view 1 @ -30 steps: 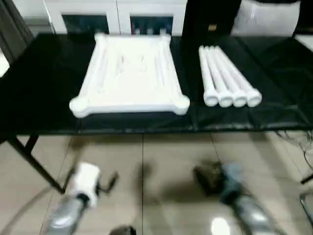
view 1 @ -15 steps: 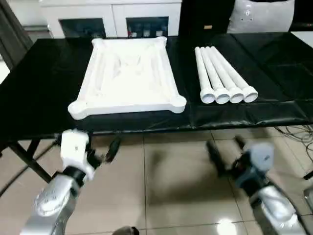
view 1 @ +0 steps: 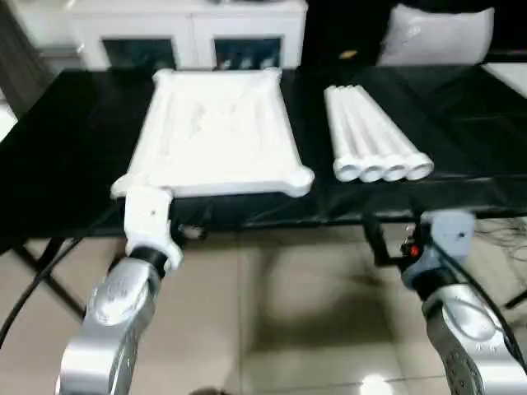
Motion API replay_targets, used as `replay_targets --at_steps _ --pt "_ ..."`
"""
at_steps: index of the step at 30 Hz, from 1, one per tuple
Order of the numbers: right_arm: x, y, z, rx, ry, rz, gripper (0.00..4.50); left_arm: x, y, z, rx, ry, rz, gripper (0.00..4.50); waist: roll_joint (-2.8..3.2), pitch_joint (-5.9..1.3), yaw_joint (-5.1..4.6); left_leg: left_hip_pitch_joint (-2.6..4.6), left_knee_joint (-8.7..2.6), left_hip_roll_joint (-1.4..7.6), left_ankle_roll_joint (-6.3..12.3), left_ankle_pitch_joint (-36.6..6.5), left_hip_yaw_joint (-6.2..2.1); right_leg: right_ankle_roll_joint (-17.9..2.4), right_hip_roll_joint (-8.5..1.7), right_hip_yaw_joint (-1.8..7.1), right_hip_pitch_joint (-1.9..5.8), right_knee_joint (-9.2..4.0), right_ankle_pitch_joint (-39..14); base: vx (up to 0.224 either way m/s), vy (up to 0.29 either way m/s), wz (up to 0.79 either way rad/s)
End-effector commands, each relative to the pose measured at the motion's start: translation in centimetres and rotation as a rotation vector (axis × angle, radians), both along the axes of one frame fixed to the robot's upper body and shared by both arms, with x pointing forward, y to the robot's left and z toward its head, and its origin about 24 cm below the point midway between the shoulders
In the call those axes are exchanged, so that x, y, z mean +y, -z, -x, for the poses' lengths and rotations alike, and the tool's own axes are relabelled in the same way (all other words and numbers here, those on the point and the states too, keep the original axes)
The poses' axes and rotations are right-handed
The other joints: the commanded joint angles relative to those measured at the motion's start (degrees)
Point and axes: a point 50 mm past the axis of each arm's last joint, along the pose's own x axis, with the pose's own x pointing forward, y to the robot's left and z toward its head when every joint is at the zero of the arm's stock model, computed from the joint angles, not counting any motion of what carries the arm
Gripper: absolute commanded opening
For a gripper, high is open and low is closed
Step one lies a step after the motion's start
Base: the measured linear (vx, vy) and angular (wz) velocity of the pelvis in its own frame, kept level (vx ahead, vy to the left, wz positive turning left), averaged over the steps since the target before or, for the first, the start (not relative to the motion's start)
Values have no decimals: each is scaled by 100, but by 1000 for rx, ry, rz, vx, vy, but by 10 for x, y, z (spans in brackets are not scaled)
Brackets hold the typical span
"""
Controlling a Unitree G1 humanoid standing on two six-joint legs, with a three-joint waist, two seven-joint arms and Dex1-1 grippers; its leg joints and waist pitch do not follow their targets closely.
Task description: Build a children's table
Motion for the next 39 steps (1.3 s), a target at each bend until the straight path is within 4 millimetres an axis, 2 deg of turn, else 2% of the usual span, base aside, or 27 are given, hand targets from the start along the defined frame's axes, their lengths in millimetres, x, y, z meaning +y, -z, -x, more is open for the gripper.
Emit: replay_targets --at_steps 1,2,4,6,7,8,9,10,11,12,13,14,15,16,17,18,19,20,23,28,31,33,34,35,36,37,39 --pt "3 1 0 22 15 -5 450 4 8 3 35 -39 8 448 -185 -160 8 -76 -398 117 128 -2707 -259 -242 -302 -42 124 -665 -2480 0 0 0" --pt "4 2 0 28 12 -9 450 4 9 4 41 -42 8 448 -32 -283 21 -112 -385 105 303 -2227 -270 -226 -324 -84 252 -638 -2019 37 3 20" --pt "9 4 0 40 -7 -24 450 5 14 7 61 -51 -9 448 33 -309 -53 -207 -257 -41 1136 -1440 -449 -377 -370 -443 437 -729 -1199 73 13 50" --pt "21 5 -2 32 -34 -18 450 5 15 5 64 -45 -11 448 140 -295 -165 57 -248 -101 1841 -820 -757 -617 -2 -700 404 -513 -551 93 34 59" --pt "22 5 -2 32 -35 -18 450 4 15 5 64 -44 -12 448 156 -272 -217 215 -249 -72 2147 -812 -919 -719 103 -726 284 -378 -588 94 37 58" --pt "26 8 -2 42 -40 -24 450 3 14 3 61 -38 -14 448 264 -308 -355 617 -229 167 2552 -978 -1259 -873 189 -642 -41 -4 -899 98 8 52" --pt "27 9 -2 44 -41 -25 450 3 14 2 60 -37 -15 448 200 -315 -407 794 -159 439 2983 -493 -1534 -692 126 -400 -359 358 -910 64 -37 45" --pt "30 9 -1 45 -57 -31 450 3 12 1 55 -31 -18 448 148 -267 -357 675 -147 687 2842 -293 -1355 -425 -47 -170 -491 545 -624 64 -37 45" --pt "33 7 -1 44 -74 -33 450 3 8 -1 46 -25 -14 448 161 -177 -306 410 -299 641 2650 -656 -1217 -323 -82 -124 -386 575 -484 1 -54 24" --pt "37 5 -2 39 -93 -41 450 3 4 -4 35 -17 -14 448 -52 -66 -204 71 -385 276 1701 -2062 -844 -355 -234 60 -204 35 -363 -16 -85 13" --pt "38 5 -2 39 -94 -42 450 3 4 -4 34 -17 -14 448 -195 -35 -111 40 -139 49 1207 -2562 -659 -511 -511 318 -202 -403 -963 -16 -85 13" --pt "39 5 -3 38 -102 -50 450 3 5 -5 32 -15 -17 448 -206 -71 42 -110 422 -30 763 -1683 -585 -879 -1089 615 181 -665 -2148 33 -71 6" --pt "41 12 -3 63 -97 -27 450 6 8 -5 39 -30 -33 448 -129 -51 92 -196 512 68 530 -1124 -600 -992 -1064 572 244 -745 -3216 0 0 0" --pt "41 15 -2 81 -98 2 450 8 9 -4 44 -38 -25 448 23 -75 53 -197 188 89 341 -921 -581 -1098 -700 301 267 -606 -2947 0 0 0" --pt "42 16 -1 83 -102 12 450 9 8 -4 44 -40 -16 448 39 -118 21 -135 34 96 225 -814 -515 -1115 -469 164 232 -517 -2407 0 0 0" --pt "42 15 -1 85 -103 9 450 9 9 -4 46 -43 -11 448 116 -168 -44 110 -117 246 101 -1348 -521 -1142 -234 65 -31 -287 -1413 0 0 0" --pt "42 15 -1 87 -105 7 450 9 9 -4 48 -45 -8 448 146 -184 -136 29 -179 258 33 -1319 -585 -1151 -178 32 5 -134 -524 0 0 0" --pt "37 14 -2 94 -86 6 450 6 11 -7 52 -40 -6 448 257 -268 -109 97 -139 265 -16 -1171 -594 -1143 -199 29 -20 -82 -44 19 53 -4" --pt "30 12 -7 79 -61 51 450 -2 10 -12 42 -15 -8 448 197 -372 -113 54 -12 240 -67 224 -612 -1015 -226 -9 -39 56 2125 0 0 0" --pt "25 8 -15 65 -50 49 450 -7 8 -15 32 -2 -10 448 122 -202 -125 32 -212 221 -327 -1901 -523 -1063 -347 62 -121 -169 -68 -22 -2 -1" --pt "27 10 -14 67 -69 65 450 -6 6 -16 25 2 -17 448 60 -141 -147 40 -255 212 -376 -2364 -509 -971 -371 106 -177 -283 -1362 -18 -5 0" --pt "28 10 -14 79 -73 67 450 -5 4 -16 20 6 -16 448 30 -147 -145 61 -258 212 -399 -2365 -491 -905 -366 129 -210 -316 -1627 0 0 0" --pt "27 11 -14 90 -70 50 450 -4 4 -16 15 -2 -14 448 85 -213 -176 328 -58 288 -754 -2245 -281 -692 -202 355 -465 -437 -1659 0 0 0" --pt "27 10 -15 85 -72 41 450 -3 4 -16 16 -11 -15 448 -16 -203 -135 372 -14 253 -953 -2223 -239 -577 -125 362 -497 -404 -1633 -32 -7 -35" --pt "26 9 -17 77 -73 41 450 -2 5 -16 17 -18 -18 448 -2 -209 -84 237 -62 220 -1206 -1935 -179 -384 29 412 -466 -336 -1320 9 7 -53" --pt "25 8 -18 73 -73 54 450 -2 5 -16 17 -17 -21 448 -24 -197 -87 -61 -303 180 -792 -1775 -357 -455 -110 252 -252 -179 -740 9 7 -53" --pt "27 7 -19 72 -100 54 450 -4 3 -16 10 -4 -19 448 -4 -263 -85 79 -216 232 -574 -1839 -368 -544 -168 263 -313 -176 -205 0 0 0"
